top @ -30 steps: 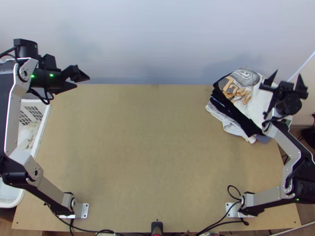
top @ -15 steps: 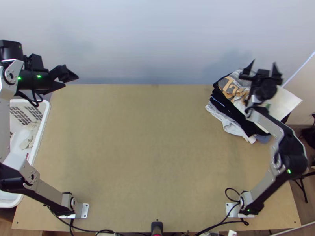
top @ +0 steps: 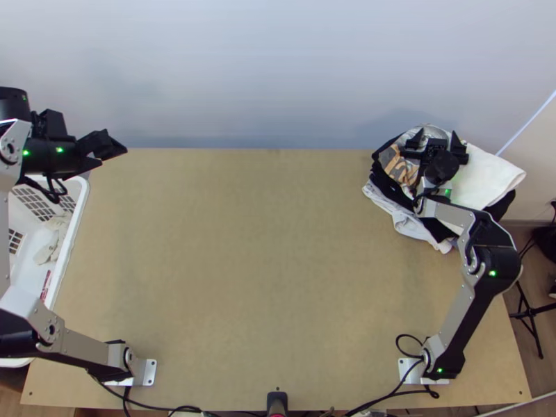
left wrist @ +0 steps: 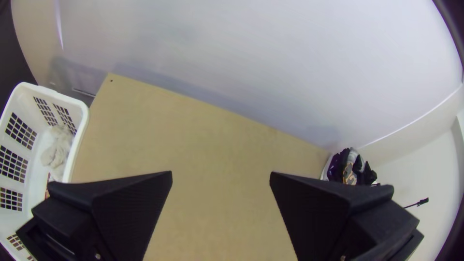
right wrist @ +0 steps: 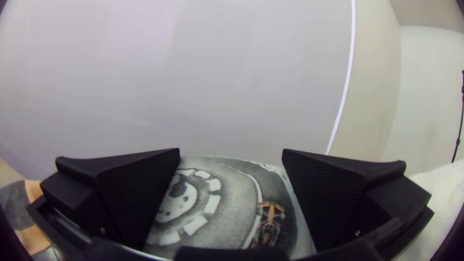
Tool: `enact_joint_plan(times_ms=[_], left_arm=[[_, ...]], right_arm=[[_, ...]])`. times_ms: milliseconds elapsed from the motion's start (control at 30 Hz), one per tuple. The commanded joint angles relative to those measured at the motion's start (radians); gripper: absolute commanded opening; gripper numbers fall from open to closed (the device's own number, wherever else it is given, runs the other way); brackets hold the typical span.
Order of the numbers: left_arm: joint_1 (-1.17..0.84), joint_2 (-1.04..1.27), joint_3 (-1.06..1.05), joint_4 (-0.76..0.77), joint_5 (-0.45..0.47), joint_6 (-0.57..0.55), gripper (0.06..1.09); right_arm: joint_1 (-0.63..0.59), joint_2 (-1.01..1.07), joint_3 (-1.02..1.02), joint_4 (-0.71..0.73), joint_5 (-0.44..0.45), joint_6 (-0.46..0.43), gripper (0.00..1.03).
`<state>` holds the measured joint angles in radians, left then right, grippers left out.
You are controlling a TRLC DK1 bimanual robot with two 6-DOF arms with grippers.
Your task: Fold the t-shirt
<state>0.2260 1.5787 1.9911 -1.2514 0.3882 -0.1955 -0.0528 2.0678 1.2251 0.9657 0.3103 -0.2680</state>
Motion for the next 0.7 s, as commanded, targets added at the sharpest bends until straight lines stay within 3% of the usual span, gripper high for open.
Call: enact_joint_plan(times_ms=[0,100,233,300,467,533,633,667], left_arm=[[0.041,-0.066,-0.034,0.009,-0.005,0.021,1.04],[0.076,-0.100,-0.040,0.009,-0.005,0.033,1.04],[0.131,-0.180,-0.094,0.083,-0.012,0.031,1.04],[0.142,-0.247,-0.152,0.178,-0.057,0.022,1.04],[0.145,-0.464,-0.408,0.492,-0.180,-0.016,1.04],[0.150,-0.576,-0.554,0.644,-0.238,-0.010,1.04],[0.179,-0.720,-0.707,0.805,-0.316,-0.012,1.04],[0.194,-0.761,-0.747,0.860,-0.341,-0.018,1.04]], right_arm=[[0.013,-0.235,-0.041,-0.033,0.003,-0.062,0.98],[0.019,-0.434,-0.068,-0.114,0.003,-0.089,0.98],[0.021,-0.719,-0.162,-0.084,0.001,-0.056,0.98],[0.019,-0.848,-0.203,-0.084,-0.002,-0.004,0.98],[0.018,-1.077,-0.292,-0.081,-0.050,0.026,0.98],[0.018,-1.173,-0.361,-0.070,-0.134,0.095,0.98],[0.011,-1.341,-0.470,-0.070,-0.249,0.325,0.98],[0.013,-1.394,-0.516,-0.070,-0.295,0.363,0.98]])
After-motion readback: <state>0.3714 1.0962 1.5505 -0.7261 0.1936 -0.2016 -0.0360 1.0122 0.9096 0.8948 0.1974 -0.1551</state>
